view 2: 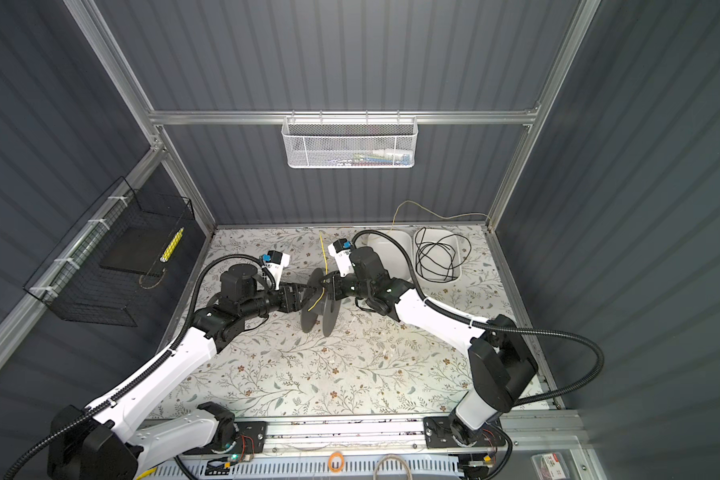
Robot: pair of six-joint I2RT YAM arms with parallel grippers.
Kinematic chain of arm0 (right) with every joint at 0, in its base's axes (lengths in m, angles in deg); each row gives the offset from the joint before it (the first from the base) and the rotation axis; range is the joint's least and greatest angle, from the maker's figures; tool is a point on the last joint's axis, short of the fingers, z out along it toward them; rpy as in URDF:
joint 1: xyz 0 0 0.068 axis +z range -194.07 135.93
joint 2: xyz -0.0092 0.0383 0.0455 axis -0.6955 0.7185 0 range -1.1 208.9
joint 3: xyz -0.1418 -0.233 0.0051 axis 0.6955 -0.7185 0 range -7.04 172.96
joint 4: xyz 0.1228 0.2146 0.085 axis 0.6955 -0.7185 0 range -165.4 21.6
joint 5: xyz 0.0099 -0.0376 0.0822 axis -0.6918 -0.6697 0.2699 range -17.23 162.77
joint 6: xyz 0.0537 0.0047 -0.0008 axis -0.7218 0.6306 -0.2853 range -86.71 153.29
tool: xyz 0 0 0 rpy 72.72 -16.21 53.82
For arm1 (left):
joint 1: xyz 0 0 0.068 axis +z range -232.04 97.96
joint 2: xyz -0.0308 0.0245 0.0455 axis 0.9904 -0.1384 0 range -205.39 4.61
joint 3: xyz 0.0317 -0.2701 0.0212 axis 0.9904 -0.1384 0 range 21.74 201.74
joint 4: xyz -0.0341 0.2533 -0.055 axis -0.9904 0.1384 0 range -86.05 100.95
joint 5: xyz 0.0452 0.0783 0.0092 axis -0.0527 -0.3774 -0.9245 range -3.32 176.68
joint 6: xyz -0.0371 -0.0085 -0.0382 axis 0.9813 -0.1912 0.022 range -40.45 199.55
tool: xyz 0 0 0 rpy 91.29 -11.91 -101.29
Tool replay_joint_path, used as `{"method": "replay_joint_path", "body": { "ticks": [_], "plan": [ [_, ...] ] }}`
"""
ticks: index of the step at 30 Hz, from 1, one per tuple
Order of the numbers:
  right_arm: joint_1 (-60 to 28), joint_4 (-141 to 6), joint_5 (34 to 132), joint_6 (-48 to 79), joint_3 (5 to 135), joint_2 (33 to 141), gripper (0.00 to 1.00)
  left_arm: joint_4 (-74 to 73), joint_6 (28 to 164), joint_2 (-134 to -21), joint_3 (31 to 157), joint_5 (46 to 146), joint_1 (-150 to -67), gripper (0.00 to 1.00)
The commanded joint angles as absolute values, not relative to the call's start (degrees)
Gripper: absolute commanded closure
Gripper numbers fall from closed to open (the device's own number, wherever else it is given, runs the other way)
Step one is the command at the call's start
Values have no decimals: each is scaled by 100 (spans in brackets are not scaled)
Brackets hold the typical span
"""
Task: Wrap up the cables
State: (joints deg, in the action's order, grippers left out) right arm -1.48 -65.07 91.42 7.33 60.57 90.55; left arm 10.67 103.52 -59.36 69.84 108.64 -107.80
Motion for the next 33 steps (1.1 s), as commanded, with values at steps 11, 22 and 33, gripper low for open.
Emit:
{"method": "replay_joint_path", "body": {
  "ticks": [11, 22, 33],
  "plan": [
    [-115, -6283, 9642, 632, 6353, 9451, 100, 1161, 9584, -6680, 7060, 11090, -10742, 42],
    [-114, -6147, 9728, 447, 6399, 9634, 100, 1430, 9267, -6842, 7153, 10652, -10737, 58],
    [-83, -6059, 9709, 342, 6284, 9803, 100, 1493, 9119, -7178, 7444, 10392, -10740, 69]
  ]
}}
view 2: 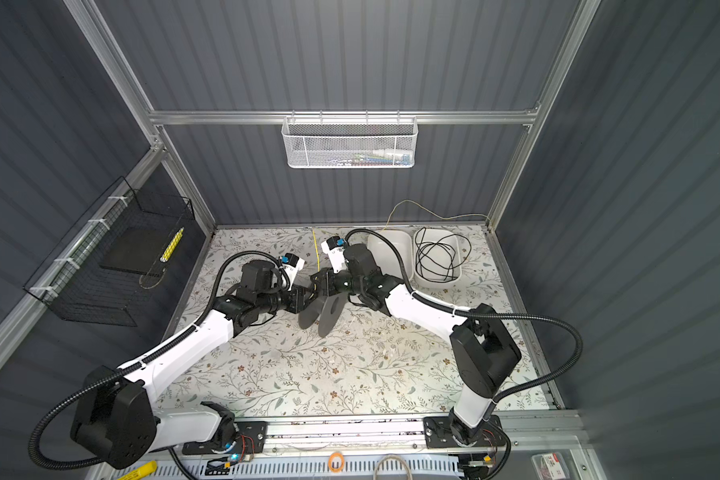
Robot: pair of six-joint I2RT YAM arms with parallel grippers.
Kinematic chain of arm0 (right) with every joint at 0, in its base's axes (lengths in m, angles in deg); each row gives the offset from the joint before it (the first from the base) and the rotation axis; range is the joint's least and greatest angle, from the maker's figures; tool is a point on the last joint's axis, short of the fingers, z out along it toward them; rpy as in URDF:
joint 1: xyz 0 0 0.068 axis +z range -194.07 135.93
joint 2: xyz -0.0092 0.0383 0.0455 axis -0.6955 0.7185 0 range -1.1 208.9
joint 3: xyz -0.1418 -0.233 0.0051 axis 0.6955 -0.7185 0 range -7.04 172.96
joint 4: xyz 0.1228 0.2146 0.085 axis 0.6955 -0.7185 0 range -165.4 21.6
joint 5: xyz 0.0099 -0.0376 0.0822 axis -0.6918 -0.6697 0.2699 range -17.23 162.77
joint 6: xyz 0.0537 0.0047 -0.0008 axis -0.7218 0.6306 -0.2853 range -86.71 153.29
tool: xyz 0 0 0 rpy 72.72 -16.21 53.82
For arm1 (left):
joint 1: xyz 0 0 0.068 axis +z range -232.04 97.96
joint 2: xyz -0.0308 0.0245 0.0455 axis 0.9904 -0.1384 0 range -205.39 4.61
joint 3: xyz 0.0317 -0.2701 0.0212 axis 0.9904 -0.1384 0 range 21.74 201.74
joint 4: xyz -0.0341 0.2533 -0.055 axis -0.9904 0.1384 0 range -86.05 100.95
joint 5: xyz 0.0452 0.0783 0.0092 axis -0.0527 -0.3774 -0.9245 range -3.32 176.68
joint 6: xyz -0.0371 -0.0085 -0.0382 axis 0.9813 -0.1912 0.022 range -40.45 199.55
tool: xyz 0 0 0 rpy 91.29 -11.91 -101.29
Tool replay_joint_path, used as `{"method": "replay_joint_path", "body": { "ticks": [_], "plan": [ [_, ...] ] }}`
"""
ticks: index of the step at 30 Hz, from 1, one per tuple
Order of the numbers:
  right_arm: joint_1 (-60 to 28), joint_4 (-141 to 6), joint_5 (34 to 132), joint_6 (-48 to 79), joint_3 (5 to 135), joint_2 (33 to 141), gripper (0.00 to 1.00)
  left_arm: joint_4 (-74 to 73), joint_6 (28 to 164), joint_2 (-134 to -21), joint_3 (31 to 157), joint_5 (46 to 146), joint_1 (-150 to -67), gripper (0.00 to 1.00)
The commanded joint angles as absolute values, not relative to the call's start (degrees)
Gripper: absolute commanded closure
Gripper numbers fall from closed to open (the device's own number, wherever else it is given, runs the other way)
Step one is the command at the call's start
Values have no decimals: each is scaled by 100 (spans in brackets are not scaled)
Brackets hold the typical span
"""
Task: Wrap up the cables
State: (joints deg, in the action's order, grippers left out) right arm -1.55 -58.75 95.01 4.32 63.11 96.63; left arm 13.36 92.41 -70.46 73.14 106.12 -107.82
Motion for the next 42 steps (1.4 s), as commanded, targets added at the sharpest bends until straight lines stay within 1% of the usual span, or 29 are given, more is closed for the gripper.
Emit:
{"method": "replay_joint_path", "body": {
  "ticks": [1, 3, 7, 10, 13, 14, 17, 24, 28, 31, 32, 35, 38, 40, 42],
  "plan": [
    [-81, -6034, 9716, 323, 6267, 9804, 100, 1466, 9117, -7186, 7436, 10379, -10744, 70],
    [-83, -5999, 9696, 295, 6228, 9825, 100, 1444, 9108, -7210, 7432, 10326, -10744, 75],
    [-79, -5826, 9646, 204, 6073, 9814, 100, 1428, 9093, -7247, 7398, 10275, -10744, 78],
    [-82, -5710, 9668, 114, 5997, 9838, 100, 1403, 9074, -7262, 7319, 10258, -10744, 83],
    [-82, -5663, 9644, 81, 5971, 9848, 100, 1413, 9063, -7249, 7281, 10240, -10744, 91],
    [-82, -5650, 9634, 77, 5961, 9844, 100, 1411, 9062, -7222, 7273, 10227, -10744, 95],
    [-78, -5628, 9582, 83, 5938, 9827, 100, 1480, 9037, -7130, 7272, 10124, -10744, 100],
    [-89, -5596, 9525, 63, 5892, 9689, 99, 1907, 9018, -6876, 7439, 9881, -10742, 100],
    [-120, -5601, 9407, 38, 5836, 9331, 73, 2482, 8994, -6667, 7723, 9702, -10746, 100],
    [-225, -5588, 9354, -80, 5753, 8952, 58, 2992, 8867, -6492, 7985, 9574, -10771, 100],
    [-271, -5575, 9341, -139, 5703, 8810, 55, 3151, 8806, -6427, 8061, 9508, -10778, 100],
    [-434, -5505, 9264, -302, 5443, 8391, 49, 3583, 8597, -6301, 8258, 9380, -10797, 100],
    [-694, -5630, 8650, -514, 5216, 8050, 40, 3929, 8441, -6244, 8429, 9323, -10806, 100],
    [-989, -5713, 8363, -758, 5122, 7977, 35, 4048, 8371, -6185, 8483, 9288, -10805, 100],
    [-1369, -5718, 8370, -1103, 5096, 8068, 32, 4113, 8313, -6139, 8547, 9262, -10813, 100]
  ]
}}
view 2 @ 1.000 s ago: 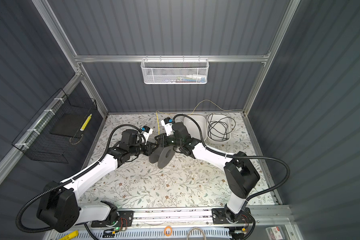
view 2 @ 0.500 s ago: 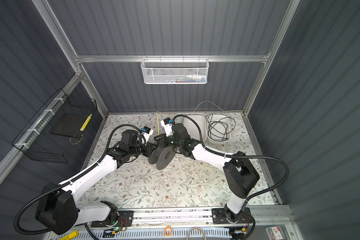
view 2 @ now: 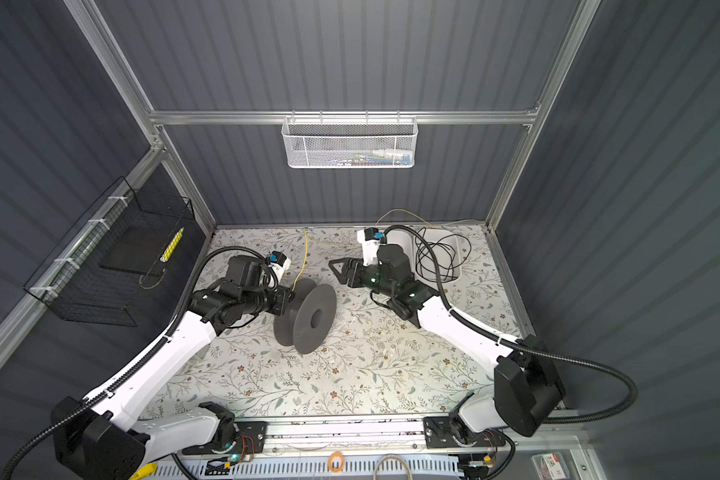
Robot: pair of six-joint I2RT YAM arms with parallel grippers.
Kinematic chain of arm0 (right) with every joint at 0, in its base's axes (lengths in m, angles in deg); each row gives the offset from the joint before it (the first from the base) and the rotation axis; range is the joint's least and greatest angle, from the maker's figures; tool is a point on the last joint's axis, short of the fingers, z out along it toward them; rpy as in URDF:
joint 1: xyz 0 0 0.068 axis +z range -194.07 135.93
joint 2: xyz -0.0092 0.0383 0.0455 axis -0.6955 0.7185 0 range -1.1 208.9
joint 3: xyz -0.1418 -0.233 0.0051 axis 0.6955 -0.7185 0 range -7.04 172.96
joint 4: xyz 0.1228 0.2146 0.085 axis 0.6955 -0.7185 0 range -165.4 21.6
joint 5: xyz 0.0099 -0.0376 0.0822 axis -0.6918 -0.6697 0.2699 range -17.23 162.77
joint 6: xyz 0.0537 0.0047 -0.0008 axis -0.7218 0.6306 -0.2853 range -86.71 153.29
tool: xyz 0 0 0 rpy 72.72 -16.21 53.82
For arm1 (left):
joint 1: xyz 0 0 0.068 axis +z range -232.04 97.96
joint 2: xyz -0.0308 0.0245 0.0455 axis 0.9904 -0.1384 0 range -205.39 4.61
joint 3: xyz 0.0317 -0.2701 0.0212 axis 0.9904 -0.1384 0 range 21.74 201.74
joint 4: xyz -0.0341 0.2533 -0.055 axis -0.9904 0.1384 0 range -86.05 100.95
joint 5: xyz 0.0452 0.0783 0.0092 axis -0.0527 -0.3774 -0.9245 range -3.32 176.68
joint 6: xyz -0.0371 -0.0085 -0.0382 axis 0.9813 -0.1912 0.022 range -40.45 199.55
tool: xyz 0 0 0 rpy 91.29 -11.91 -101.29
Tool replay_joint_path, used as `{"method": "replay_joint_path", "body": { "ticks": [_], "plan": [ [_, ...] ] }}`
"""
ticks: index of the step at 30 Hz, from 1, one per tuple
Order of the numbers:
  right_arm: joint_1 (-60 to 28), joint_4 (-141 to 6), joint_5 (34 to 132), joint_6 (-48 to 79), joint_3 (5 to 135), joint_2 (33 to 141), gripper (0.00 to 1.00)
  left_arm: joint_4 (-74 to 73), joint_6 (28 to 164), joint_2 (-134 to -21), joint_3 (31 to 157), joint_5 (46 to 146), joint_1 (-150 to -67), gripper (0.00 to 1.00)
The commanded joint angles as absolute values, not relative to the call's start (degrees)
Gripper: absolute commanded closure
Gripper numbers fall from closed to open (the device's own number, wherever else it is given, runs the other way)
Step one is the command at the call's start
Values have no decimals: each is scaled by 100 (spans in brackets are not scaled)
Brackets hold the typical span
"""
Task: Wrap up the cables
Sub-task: 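Carry the yellow wire toward the tubs with the right while the left holds the spool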
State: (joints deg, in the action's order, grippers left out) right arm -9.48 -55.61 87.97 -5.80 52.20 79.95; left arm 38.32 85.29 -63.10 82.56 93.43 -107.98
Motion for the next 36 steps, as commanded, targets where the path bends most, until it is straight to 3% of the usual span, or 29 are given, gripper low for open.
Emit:
{"method": "replay_joint_path", "body": {
  "ticks": [1, 9, 16, 24, 31, 36],
  "plan": [
    [-1554, -5677, 8401, -1243, 5117, 8163, 32, 4156, 8215, -6124, 8592, 9309, -10815, 100],
    [-2423, -6235, 8119, -1291, 6653, 9972, 30, 4368, 7906, -6175, 8889, 9184, -10841, 100],
    [-2454, -6914, 8269, -1150, 8552, 11685, 31, 4227, 7669, -6012, 8781, 9109, -10876, 100],
    [-2604, -7196, 8393, -1377, 9917, 12849, 33, 4259, 7523, -5727, 8901, 9116, -10876, 100],
    [-2737, -7016, 8909, -1445, 10563, 13366, 46, 4319, 7496, -5665, 8940, 9145, -10879, 100],
    [-2824, -6717, 9317, -1802, 10642, 13515, 70, 4326, 7511, -5600, 8954, 9152, -10876, 100]
  ]
}}
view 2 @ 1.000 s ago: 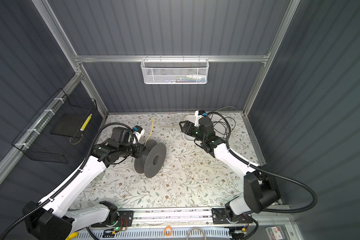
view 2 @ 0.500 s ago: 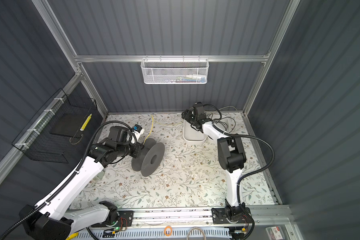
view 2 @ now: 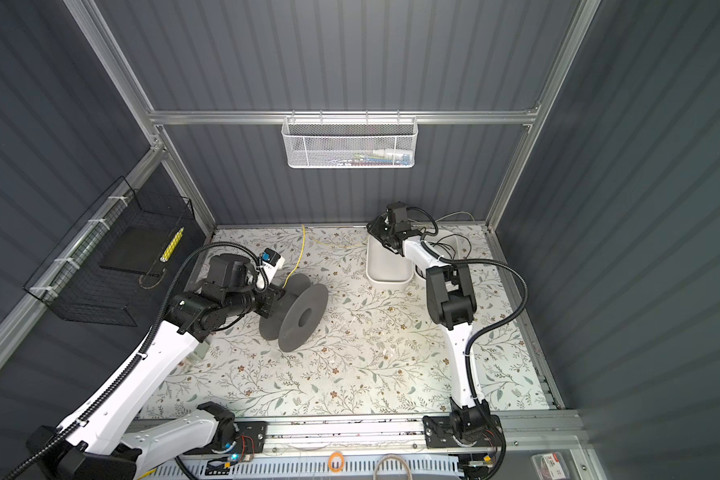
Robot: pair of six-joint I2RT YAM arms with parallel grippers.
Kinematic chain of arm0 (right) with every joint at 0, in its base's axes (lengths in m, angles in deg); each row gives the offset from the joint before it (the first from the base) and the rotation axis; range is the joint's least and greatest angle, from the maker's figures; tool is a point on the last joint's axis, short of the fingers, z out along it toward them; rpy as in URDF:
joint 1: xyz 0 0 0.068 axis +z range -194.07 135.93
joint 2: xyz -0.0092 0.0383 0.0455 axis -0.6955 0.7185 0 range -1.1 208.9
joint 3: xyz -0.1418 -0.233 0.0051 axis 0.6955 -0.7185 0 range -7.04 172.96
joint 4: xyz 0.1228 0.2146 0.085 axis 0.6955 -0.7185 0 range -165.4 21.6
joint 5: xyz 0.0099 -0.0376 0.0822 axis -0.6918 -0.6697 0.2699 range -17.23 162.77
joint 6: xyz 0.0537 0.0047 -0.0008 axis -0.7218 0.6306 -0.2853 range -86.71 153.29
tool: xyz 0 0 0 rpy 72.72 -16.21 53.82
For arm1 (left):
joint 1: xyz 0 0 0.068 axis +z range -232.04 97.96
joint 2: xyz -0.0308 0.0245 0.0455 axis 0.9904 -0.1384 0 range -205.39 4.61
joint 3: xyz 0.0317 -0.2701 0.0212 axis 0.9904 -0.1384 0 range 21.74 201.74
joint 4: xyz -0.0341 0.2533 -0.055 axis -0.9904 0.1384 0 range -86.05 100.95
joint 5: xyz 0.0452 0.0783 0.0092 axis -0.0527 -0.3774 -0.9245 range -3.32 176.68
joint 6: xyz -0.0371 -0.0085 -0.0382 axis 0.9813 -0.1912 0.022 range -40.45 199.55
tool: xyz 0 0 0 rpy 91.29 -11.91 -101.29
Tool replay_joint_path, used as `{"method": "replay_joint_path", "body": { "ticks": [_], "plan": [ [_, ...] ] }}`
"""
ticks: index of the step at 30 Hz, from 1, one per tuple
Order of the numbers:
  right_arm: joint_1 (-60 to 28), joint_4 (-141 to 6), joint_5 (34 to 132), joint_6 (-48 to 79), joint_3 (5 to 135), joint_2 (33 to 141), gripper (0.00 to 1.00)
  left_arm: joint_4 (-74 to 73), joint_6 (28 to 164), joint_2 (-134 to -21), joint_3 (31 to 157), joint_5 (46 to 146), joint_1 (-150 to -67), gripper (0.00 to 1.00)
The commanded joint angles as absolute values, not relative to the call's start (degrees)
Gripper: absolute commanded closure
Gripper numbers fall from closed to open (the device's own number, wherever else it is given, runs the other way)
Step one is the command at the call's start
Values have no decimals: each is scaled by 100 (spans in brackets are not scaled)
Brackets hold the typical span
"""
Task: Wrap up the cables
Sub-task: 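Carry the yellow wire toward the tubs with the right while the left holds the spool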
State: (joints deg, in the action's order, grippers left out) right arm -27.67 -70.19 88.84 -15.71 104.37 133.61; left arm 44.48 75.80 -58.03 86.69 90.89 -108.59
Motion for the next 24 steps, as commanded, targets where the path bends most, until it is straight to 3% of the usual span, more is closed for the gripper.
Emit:
{"method": "replay_joint_path", "body": {
  "ticks": [1, 7, 12, 24],
  "plan": [
    [-2840, -6651, 9430, -1883, 10663, 13545, 72, 4323, 7515, -5571, 8959, 9152, -10876, 100],
    [-2869, -6632, 9615, -2028, 10997, 13728, 77, 4435, 7520, -5493, 9060, 9178, -10874, 100],
    [-2886, -6414, 9516, -1989, 10564, 13395, 99, 4486, 7524, -5420, 9066, 9049, -10876, 100],
    [-3372, -5750, 9083, -1317, 8594, 10928, 100, 4668, 7490, -5300, 9284, 9149, -10876, 100]
  ]
}}
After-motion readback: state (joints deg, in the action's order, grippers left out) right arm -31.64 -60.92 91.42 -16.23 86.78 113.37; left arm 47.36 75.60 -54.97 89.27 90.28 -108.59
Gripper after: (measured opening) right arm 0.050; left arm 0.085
